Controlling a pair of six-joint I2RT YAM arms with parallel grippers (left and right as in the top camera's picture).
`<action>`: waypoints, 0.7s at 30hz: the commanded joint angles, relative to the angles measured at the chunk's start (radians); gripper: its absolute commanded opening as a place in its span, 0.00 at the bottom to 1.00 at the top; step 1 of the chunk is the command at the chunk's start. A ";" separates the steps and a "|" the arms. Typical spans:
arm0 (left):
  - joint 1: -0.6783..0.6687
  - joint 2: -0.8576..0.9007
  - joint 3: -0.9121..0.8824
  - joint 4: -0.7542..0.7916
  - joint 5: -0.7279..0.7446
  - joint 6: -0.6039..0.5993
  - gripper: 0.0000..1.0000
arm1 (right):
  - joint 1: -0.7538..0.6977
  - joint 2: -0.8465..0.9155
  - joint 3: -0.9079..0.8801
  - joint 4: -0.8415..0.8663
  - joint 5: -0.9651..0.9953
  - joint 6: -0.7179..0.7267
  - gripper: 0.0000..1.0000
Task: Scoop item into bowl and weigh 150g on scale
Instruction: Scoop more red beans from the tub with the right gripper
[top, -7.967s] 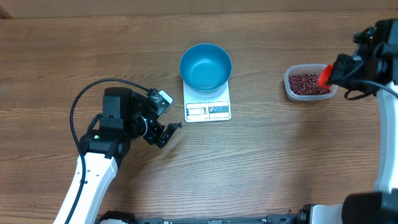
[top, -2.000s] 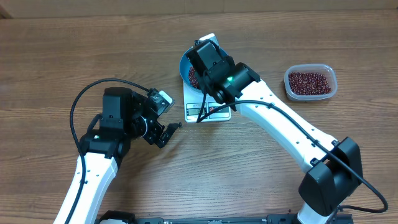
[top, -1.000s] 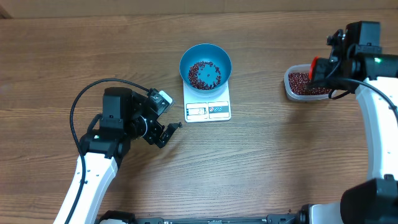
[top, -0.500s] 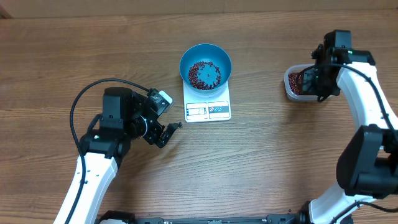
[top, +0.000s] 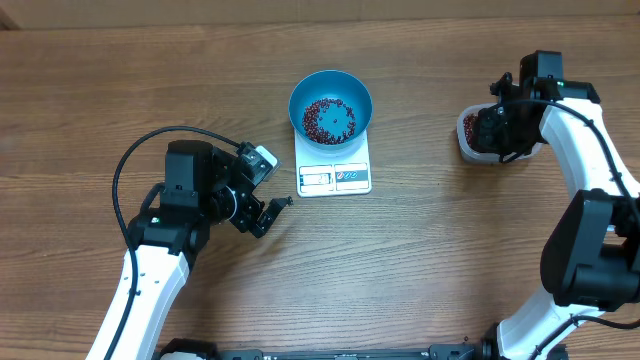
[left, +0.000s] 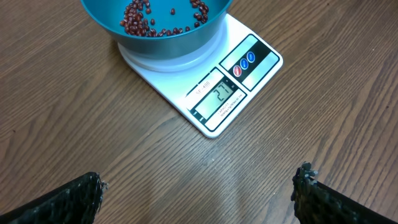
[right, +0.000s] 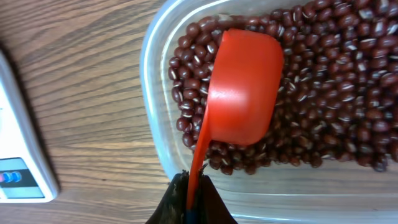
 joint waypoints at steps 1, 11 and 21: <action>-0.002 -0.001 0.000 0.003 -0.003 -0.010 1.00 | -0.036 0.012 -0.005 -0.008 -0.175 -0.005 0.04; -0.002 -0.001 0.000 0.003 -0.003 -0.010 1.00 | -0.222 0.012 -0.005 -0.031 -0.383 -0.010 0.04; -0.002 -0.001 0.000 0.003 -0.003 -0.010 1.00 | -0.356 0.012 -0.005 -0.138 -0.580 -0.203 0.04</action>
